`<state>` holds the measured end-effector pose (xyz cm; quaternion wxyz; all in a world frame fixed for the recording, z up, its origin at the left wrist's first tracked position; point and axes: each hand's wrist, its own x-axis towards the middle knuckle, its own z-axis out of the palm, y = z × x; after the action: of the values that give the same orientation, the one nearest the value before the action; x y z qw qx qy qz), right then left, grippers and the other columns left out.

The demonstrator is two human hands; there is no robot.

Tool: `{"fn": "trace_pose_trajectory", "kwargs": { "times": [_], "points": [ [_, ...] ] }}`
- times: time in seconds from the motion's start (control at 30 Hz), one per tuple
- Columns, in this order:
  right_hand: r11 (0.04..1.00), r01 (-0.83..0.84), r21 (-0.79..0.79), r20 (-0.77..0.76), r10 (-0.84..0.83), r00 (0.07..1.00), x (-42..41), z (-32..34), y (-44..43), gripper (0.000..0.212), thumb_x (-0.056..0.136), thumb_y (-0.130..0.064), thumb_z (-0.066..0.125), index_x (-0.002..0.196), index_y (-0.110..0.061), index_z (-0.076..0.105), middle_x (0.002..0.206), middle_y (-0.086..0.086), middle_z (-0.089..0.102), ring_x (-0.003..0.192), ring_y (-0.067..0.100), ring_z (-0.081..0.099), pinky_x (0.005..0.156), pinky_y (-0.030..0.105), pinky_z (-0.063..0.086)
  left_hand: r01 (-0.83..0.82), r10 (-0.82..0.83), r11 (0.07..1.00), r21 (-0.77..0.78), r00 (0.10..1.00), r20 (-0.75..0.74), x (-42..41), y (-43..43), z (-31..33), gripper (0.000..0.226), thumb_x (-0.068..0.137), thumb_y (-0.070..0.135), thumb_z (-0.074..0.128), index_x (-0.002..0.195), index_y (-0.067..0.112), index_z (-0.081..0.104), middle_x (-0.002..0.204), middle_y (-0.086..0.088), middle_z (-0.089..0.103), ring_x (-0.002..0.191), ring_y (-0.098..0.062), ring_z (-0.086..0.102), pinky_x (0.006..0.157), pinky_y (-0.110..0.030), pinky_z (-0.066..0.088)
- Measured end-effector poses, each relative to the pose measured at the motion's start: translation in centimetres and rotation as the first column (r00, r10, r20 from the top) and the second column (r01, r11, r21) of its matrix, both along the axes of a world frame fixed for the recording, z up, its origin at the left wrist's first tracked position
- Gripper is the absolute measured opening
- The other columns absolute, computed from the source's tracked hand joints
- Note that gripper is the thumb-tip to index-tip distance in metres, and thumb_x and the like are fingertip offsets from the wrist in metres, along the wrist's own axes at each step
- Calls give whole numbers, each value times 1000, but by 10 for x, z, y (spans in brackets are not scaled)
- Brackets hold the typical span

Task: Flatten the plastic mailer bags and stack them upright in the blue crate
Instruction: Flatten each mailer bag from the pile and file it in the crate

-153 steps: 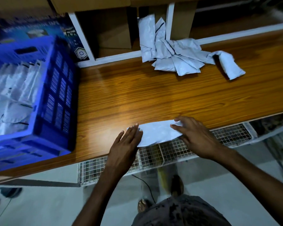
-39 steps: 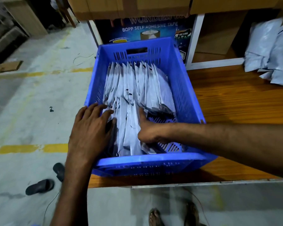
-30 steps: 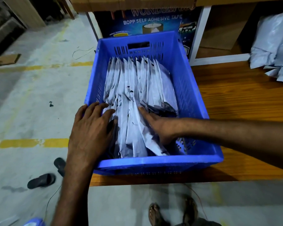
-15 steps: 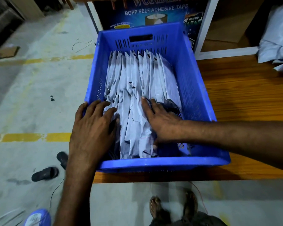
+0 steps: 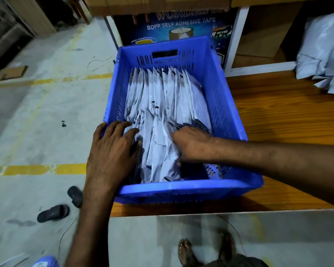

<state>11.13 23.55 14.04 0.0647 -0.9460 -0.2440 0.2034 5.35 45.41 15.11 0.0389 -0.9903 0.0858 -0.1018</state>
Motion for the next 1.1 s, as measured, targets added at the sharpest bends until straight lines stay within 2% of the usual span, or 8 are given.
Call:
{"fn": "trace_pose_trajectory", "kwargs": {
  "times": [0.13,0.27,0.4,0.5,0.63,0.8,0.9,1.1],
  "points": [
    [996,-87,-4,-30,86,996,-19,-8,4,73,74,-53,85,120,-6,53,117,16,66,108,34,65,73,31,46,7,-7,999,-33,1000,10,-1,-1,3,44,97,45,44,126,22,69,136,-4,63,134,-27,53,119,-49,25],
    [997,-82,11,-46,82,996,-20,5,-5,72,77,-50,83,124,-9,46,107,11,65,98,31,64,71,32,46,34,-31,996,-83,999,36,-3,-1,4,44,96,44,47,126,21,69,135,-3,63,130,-28,56,115,-51,33],
    [997,-67,-40,262,75,962,-29,41,-32,32,85,-36,72,110,-20,60,112,9,66,105,33,64,68,32,41,57,-39,975,-215,996,86,-2,-6,13,27,100,30,61,124,22,70,133,-1,65,119,-28,61,103,-46,41],
    [997,-51,59,402,23,915,-45,48,-57,34,90,-34,64,122,-24,63,117,4,69,112,32,62,79,40,50,15,30,962,-274,986,162,-12,-15,23,23,100,32,59,118,25,72,122,1,70,104,-32,68,85,-42,50],
    [971,-122,204,529,-5,849,-64,37,-99,29,92,-42,62,116,-28,70,119,-6,70,118,21,59,93,38,43,-115,225,890,-441,952,206,-42,-49,30,20,102,39,58,114,31,72,114,7,74,101,-25,68,72,-34,45],
    [846,-128,518,476,-160,865,-86,22,-173,42,96,-49,54,123,-20,69,129,-1,65,123,20,55,105,38,44,-47,271,773,-632,926,262,-79,-138,15,17,102,37,60,110,29,72,109,11,74,98,-17,69,77,-34,53],
    [823,-90,561,402,-176,898,-103,5,-226,35,97,-38,62,129,-24,64,134,-3,62,125,18,53,106,40,43,86,284,693,-716,880,381,-99,-212,3,11,102,24,61,108,24,70,114,7,67,105,-17,66,84,-41,54],
    [764,167,623,131,-312,941,-117,-30,-342,22,95,-34,68,117,-34,70,123,-15,66,115,6,58,96,36,52,255,200,698,-670,828,524,-110,-360,-19,16,97,11,66,111,9,72,119,-6,65,112,-26,63,97,-40,50]
  ]
}}
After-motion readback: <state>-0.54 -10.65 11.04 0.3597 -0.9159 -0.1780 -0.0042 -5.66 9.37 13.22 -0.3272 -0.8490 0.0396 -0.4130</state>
